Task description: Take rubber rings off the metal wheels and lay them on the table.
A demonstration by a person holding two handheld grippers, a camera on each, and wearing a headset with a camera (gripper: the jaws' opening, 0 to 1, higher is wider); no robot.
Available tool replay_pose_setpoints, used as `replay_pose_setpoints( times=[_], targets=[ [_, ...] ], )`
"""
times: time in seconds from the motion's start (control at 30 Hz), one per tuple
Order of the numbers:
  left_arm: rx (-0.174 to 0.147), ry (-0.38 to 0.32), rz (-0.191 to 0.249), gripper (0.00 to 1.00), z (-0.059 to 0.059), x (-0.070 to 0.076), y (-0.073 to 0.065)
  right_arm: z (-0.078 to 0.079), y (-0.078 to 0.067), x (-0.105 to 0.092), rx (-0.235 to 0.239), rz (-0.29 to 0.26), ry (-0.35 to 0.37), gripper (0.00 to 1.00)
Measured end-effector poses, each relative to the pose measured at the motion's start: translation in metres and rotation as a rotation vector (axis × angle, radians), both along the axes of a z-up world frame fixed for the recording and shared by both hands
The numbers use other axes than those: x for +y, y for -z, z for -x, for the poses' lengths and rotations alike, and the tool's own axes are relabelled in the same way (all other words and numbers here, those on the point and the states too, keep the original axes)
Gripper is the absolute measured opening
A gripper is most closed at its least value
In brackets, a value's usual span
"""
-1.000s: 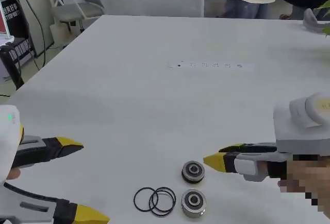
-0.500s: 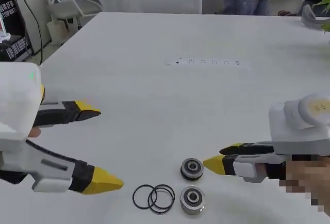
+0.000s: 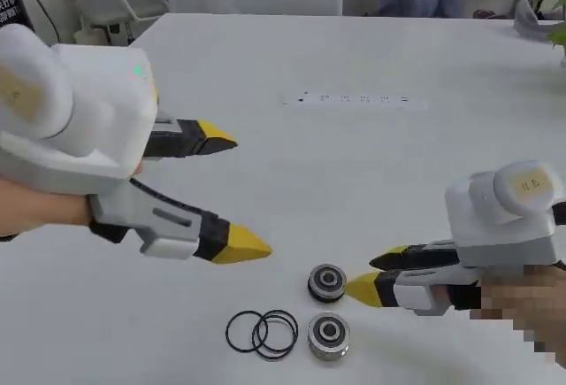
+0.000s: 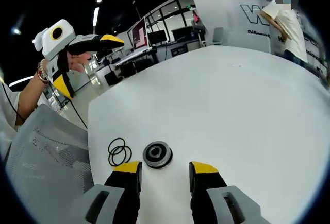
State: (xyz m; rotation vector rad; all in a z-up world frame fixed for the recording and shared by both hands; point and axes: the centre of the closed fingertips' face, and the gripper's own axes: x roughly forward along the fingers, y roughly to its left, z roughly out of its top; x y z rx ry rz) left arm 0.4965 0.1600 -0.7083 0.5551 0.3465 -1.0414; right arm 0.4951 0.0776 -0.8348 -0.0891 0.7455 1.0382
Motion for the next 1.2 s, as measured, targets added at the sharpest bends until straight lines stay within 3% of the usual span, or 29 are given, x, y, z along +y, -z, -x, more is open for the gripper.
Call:
replay_pose_setpoints(
  times=[0.2,0.33,0.47,0.57,0.83,0.9,1.2],
  targets=[
    [-0.016,0.055,0.028,0.67,-0.008,-0.028,0.001,0.004,0.003,0.003,-0.013,0.022,-0.037,0.34],
    [-0.008,0.069,0.036,0.64,-0.014,-0.042,0.008,0.006,0.006,0.003,-0.011,0.032,-0.048,0.34],
    [-0.003,0.112,0.057,0.59,-0.011,-0.057,0.015,0.006,0.007,0.003,-0.014,0.038,-0.053,0.34],
    [0.012,0.129,0.061,0.56,-0.009,-0.064,0.028,0.006,0.007,0.003,-0.021,0.035,-0.056,0.33],
    [0.025,0.105,0.096,0.48,-0.011,-0.066,0.06,0.007,0.009,0.006,-0.036,0.044,-0.078,0.32],
    [0.044,0.084,0.106,0.47,-0.014,-0.064,0.07,0.008,0.01,0.007,-0.039,0.044,-0.083,0.32],
    [0.082,0.084,0.086,0.38,-0.011,-0.066,0.097,0.011,0.014,0.011,-0.045,0.053,-0.109,0.31]
  ],
)
